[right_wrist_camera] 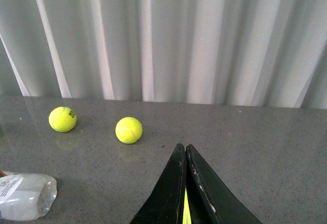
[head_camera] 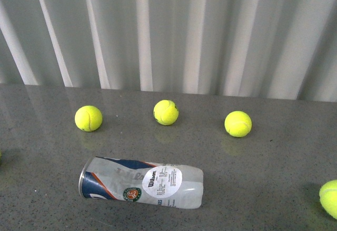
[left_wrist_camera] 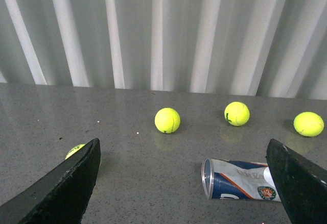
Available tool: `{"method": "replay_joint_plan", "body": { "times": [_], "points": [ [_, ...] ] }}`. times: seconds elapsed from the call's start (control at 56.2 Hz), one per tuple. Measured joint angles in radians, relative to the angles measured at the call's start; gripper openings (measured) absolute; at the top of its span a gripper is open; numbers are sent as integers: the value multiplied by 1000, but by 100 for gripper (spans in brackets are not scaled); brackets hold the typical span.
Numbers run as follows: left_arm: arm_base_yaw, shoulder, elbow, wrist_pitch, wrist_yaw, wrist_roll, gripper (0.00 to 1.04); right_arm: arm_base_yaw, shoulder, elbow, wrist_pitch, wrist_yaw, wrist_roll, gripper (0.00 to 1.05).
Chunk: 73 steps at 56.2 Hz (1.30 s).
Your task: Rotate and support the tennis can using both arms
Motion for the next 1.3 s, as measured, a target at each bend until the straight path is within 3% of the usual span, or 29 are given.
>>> {"method": "replay_joint_plan", "body": {
  "times": [0.089,0.391,0.764,0.836,0.907,0.942,1.12,1.298],
  "points": [
    [0,0,0,0,0,0,98,0,-109,0,-134,0,0,3],
    [0,-1,0,-1,0,0,98,0,-139,0,-143,0,-1,5],
    [0,-1,0,-1,0,0,98,0,-139,0,-143,0,0,73],
    [13,56,42,-116,100,39,98,0,-139,0,-143,0,0,84],
    [-11,169,102,-156,123,88,98,0,-139,0,-143,-2,0,96],
    [-27,248,143,-115,124,117,98,0,-140,0,-143,-1,1,99],
    [-65,645,323,239,106,185,98,0,-140,0,-143,0,0,97],
    [-184,1346,519,514,92,163,98,1,-141,0,-143,0,0,97]
  ]
}}
